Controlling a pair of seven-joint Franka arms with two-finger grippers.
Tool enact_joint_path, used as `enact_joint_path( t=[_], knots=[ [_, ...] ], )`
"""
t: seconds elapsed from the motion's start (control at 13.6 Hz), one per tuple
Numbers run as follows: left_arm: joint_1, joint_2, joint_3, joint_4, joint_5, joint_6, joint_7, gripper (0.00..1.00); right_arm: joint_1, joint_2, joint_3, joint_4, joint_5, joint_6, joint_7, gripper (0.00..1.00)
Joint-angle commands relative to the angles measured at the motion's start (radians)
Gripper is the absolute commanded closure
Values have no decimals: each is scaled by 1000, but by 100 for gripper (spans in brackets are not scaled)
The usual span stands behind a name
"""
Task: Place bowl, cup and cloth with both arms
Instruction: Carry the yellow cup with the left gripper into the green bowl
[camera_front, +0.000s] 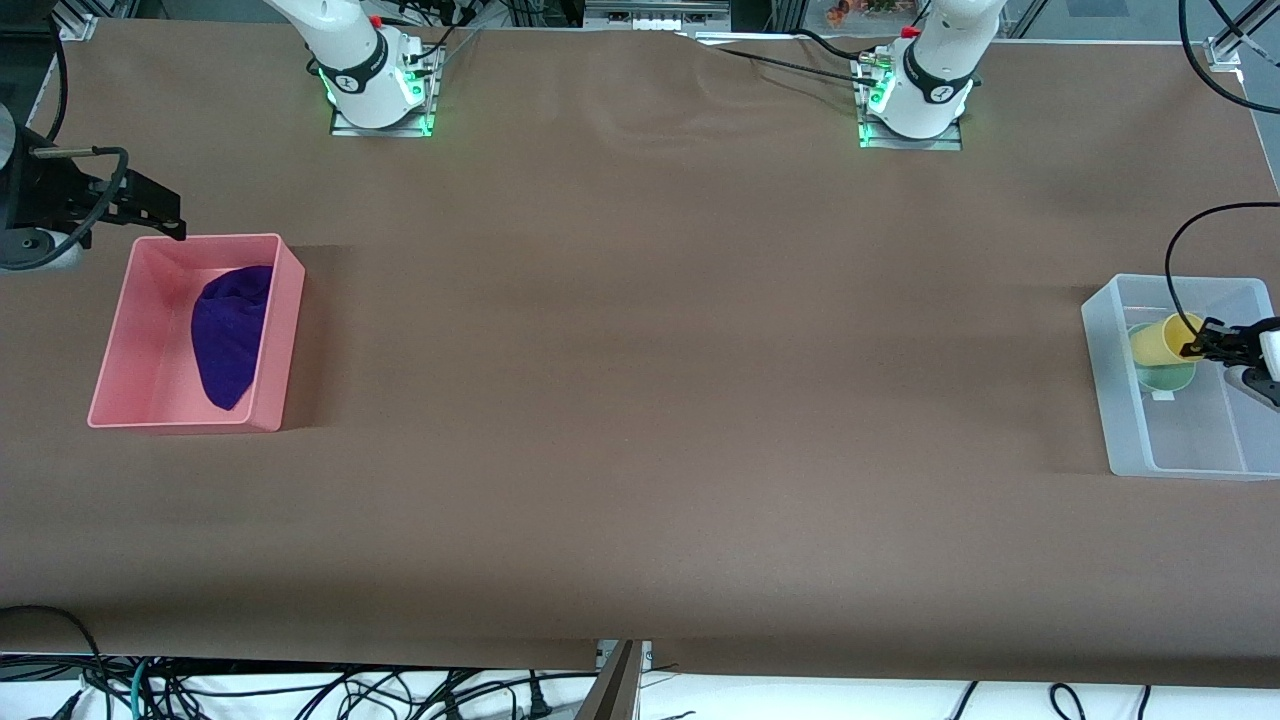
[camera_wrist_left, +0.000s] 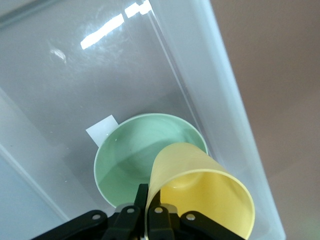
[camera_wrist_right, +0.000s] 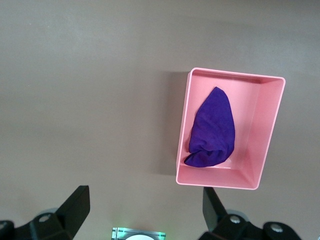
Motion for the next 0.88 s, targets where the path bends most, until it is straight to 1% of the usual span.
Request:
enact_joint_path(
  t=[0.0, 0.15, 0.29, 0.37, 0.51, 0.59, 0.81],
  knots=[
    [6, -9, -18, 5, 33, 2, 17, 1, -2, 6, 10, 19, -16, -2, 13, 0],
    [-3, -57, -34, 9, 33, -34, 27, 0, -2, 6, 10, 19, -16, -2, 12, 0],
    [-17, -135, -91, 20, 27, -115, -10, 0, -2, 6, 10, 19, -18, -2, 13, 0],
    [-22, -173, -125, 28, 19, -162, -57, 0, -2, 6, 10, 19, -16, -2, 13, 0],
    [-23, -238, -232, 44, 19, -241, -177, 0, -2, 6, 10, 19, -16, -2, 13, 0],
    [-26, -262, -290, 57, 22, -293, -272, 0, -2, 6, 10, 19, -16, -2, 13, 0],
    [-36, -301, -453, 100, 23, -428, -562, 0, -3, 6, 8, 19, -16, -2, 12, 0]
  ],
)
